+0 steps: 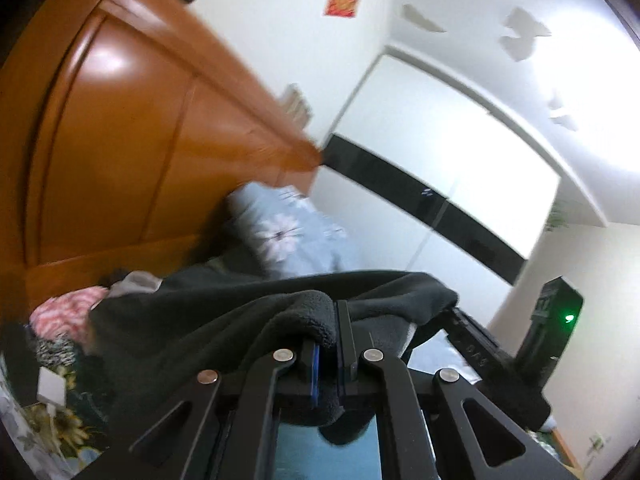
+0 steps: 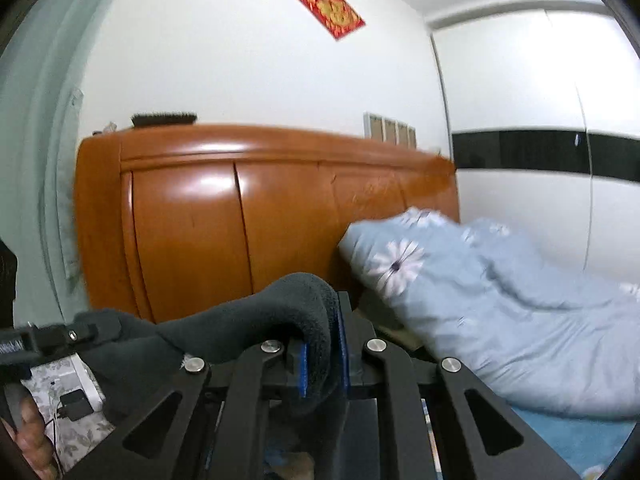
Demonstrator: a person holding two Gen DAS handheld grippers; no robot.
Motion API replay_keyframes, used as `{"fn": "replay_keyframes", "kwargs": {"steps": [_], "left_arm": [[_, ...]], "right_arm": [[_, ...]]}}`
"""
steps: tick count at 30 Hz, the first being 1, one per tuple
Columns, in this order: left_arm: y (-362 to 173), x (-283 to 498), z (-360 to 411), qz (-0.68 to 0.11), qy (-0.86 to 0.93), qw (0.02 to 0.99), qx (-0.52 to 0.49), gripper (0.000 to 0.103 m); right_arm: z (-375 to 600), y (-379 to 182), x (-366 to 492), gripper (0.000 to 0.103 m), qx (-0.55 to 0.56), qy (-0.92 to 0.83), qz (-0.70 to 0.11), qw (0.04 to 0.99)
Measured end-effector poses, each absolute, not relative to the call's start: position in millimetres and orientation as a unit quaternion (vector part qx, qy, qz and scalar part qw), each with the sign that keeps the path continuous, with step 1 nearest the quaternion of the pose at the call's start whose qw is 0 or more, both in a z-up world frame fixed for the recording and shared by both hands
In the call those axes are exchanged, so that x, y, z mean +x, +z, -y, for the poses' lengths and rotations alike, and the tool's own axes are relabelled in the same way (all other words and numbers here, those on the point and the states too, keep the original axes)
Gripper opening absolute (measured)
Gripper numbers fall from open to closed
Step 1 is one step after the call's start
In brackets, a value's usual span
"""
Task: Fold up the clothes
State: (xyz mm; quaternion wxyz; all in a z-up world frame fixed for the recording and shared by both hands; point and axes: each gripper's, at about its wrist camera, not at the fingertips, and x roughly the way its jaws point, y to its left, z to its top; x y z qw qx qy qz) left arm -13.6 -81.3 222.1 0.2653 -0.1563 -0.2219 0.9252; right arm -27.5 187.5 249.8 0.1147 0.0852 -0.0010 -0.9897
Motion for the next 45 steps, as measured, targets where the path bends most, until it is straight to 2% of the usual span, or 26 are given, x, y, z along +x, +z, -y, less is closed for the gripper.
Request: {"fn": "replay_keyframes", "kwargs": {"steps": [4, 15, 19, 26, 31, 36, 41, 44, 45], "left_arm": [[263, 26, 47, 0.198, 0.926, 0.294, -0.128, 0.006], [345, 131, -58, 0.166, 0.895, 0.406, -0.082, 0.006], [358, 160, -103, 0.159, 0.871, 0.457, -0.082, 0.006], [351, 187, -185, 0.135, 0.826, 0.533, -0.12, 0.007], [308, 166, -246, 0.112, 0.811, 0.54, -0.199, 0.007], [218, 132, -299, 0.091, 0.804, 0.505, -0.3, 0.007], [125, 117, -336, 0.077, 0.764, 0.493, -0.408, 0.014], [95, 128, -342, 0.08, 0.742, 0.505, -0.434, 0.015], [91, 128, -344, 0.077, 0.738, 0.509, -0.436, 0.02]], "right_arm": [[-211, 287, 25, 0.009, 0.055, -0.993, -0.006, 0.103], [-300, 358, 158, 0.009, -0.018, -0.999, -0.005, 0.049], [-328, 381, 208, 0.009, -0.03, -0.999, -0.032, 0.022], [-370, 376, 264, 0.009, -0.013, -0.998, -0.063, -0.027], [-424, 329, 253, 0.009, 0.077, -0.993, -0.033, -0.078], [-486, 246, 232, 0.009, 0.183, -0.975, 0.024, -0.121], [-554, 147, 226, 0.01, 0.266, -0.945, 0.092, -0.168], [-586, 100, 223, 0.01, 0.309, -0.923, 0.124, -0.196], [-593, 88, 222, 0.01, 0.321, -0.915, 0.127, -0.211]]}}
